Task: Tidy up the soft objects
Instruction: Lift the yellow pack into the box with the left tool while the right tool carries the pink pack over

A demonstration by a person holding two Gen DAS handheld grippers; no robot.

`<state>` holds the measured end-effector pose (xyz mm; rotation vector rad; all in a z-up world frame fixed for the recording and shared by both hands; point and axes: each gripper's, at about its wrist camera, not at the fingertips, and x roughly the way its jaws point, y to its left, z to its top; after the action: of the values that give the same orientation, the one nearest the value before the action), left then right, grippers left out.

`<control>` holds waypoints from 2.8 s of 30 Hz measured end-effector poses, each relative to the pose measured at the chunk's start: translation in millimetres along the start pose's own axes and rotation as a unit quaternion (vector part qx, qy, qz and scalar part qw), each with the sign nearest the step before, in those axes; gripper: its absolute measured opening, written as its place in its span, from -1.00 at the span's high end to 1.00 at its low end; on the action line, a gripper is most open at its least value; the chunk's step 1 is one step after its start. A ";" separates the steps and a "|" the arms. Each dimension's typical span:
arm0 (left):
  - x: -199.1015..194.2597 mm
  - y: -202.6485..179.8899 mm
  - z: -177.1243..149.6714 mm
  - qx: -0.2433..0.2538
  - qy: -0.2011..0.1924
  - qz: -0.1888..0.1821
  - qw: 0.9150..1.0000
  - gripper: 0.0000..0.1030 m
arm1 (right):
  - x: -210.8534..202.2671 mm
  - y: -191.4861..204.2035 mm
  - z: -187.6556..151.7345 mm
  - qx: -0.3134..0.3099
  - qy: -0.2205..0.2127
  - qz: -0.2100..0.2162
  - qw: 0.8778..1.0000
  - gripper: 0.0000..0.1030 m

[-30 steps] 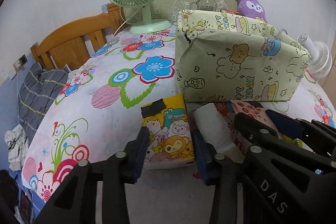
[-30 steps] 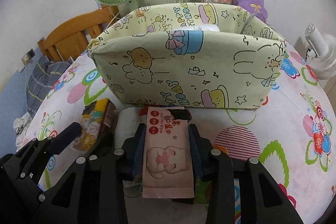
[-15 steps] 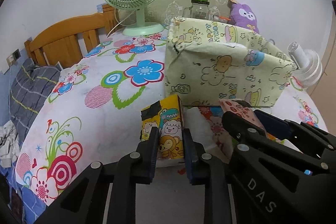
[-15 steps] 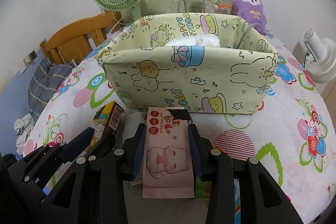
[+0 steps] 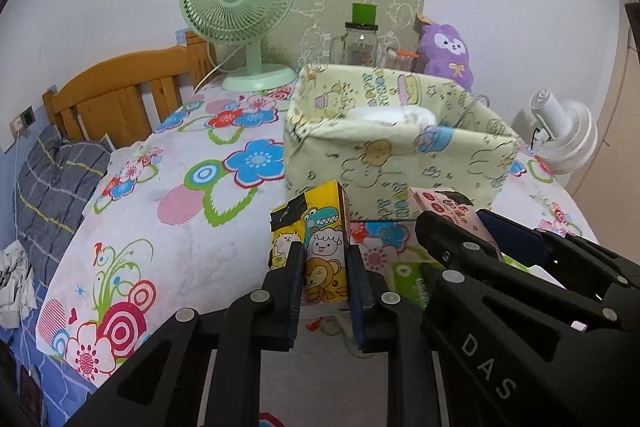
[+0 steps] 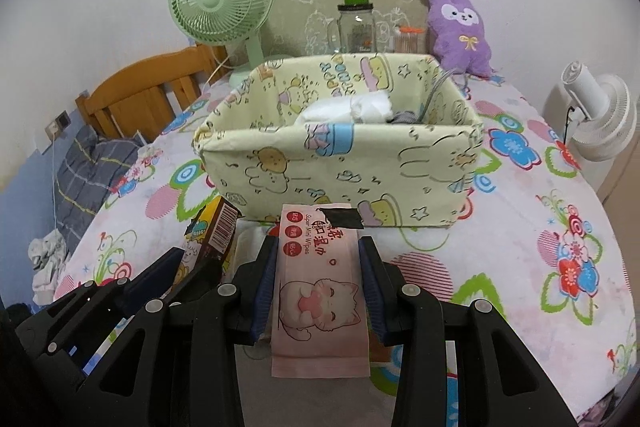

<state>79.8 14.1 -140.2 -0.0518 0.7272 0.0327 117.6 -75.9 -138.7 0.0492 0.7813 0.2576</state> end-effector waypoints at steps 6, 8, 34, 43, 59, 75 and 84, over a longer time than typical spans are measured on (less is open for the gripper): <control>-14.3 -12.9 7.4 0.006 -0.016 -0.012 1.000 0.64 | -20.2 -7.7 6.0 0.004 -0.021 -0.006 1.000 0.16; -17.1 -15.9 8.9 0.006 -0.019 -0.018 1.000 0.64 | -26.5 -9.8 7.6 0.005 -0.026 -0.009 1.000 0.16; -58.1 -49.5 39.1 0.025 -0.064 -0.047 0.997 0.64 | -86.6 -33.1 31.1 0.016 -0.084 -0.025 0.996 0.16; -59.8 -54.2 55.0 0.030 -0.073 -0.050 0.996 0.64 | -91.8 -35.9 46.0 0.016 -0.095 -0.023 0.995 0.16; -49.0 -56.6 82.2 0.038 -0.087 -0.045 0.994 0.64 | -82.8 -42.6 74.2 0.014 -0.107 -0.020 0.994 0.16; -19.3 -55.3 109.4 0.039 -0.089 -0.037 0.995 0.64 | -55.4 -46.5 104.3 0.010 -0.109 -0.026 0.994 0.16; -2.1 -53.2 123.4 0.035 -0.090 -0.032 0.995 0.63 | -36.3 -48.9 118.9 0.011 -0.112 -0.020 0.993 0.16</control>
<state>162.7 -31.7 -44.9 -0.0058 0.5448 -0.0489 186.7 -126.0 -36.0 0.0808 0.5608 0.2015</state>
